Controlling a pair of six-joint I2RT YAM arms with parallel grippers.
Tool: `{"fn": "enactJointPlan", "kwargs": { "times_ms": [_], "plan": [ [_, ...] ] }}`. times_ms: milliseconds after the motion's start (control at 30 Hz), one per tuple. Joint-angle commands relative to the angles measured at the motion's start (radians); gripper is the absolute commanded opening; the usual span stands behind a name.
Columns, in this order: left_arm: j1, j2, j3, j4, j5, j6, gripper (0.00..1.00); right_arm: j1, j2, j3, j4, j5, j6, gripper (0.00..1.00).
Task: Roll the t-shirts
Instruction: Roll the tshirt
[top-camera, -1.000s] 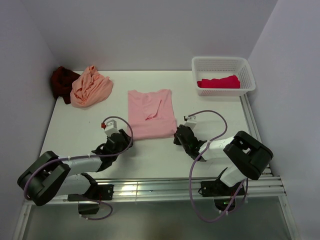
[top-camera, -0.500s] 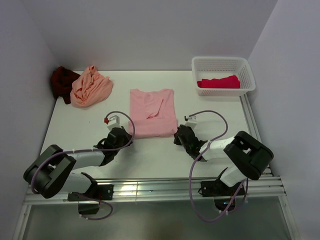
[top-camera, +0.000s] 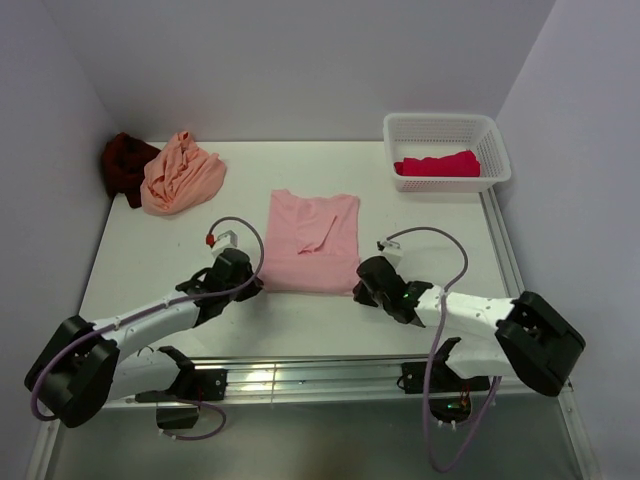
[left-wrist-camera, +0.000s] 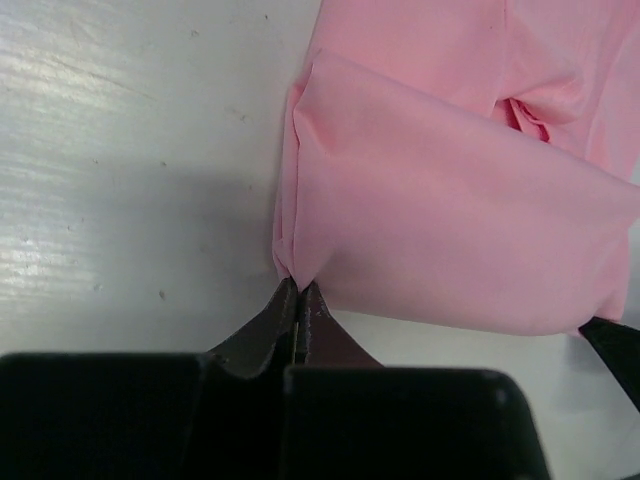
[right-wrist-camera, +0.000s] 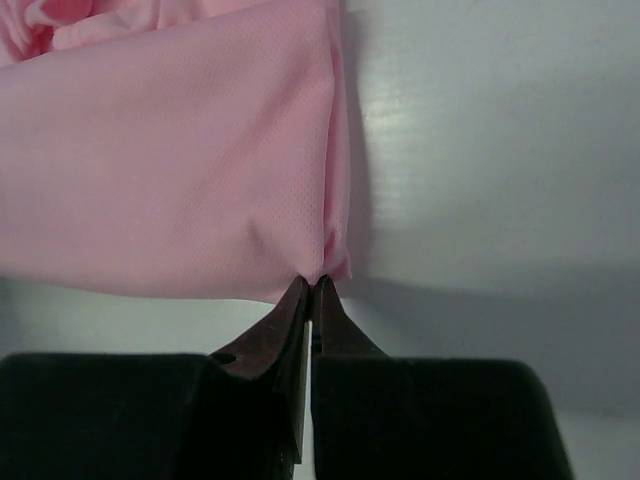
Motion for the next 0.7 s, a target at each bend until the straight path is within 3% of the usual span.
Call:
{"fn": "enactJointPlan", "kwargs": {
  "times_ms": [0, 267, 667],
  "plan": [
    [-0.003, -0.056, 0.058, -0.138, 0.053, -0.022, 0.00, 0.014, -0.106, 0.017, -0.196, -0.049, 0.037, 0.00],
    [-0.006, -0.157, 0.103, -0.293, 0.102, -0.034, 0.00, 0.022, -0.312, 0.049, -0.417, -0.103, -0.012, 0.00],
    [0.003, -0.080, 0.271, -0.388, 0.156, 0.009, 0.00, -0.029, -0.274, 0.213, -0.569, -0.184, -0.127, 0.00]
  ]
}}
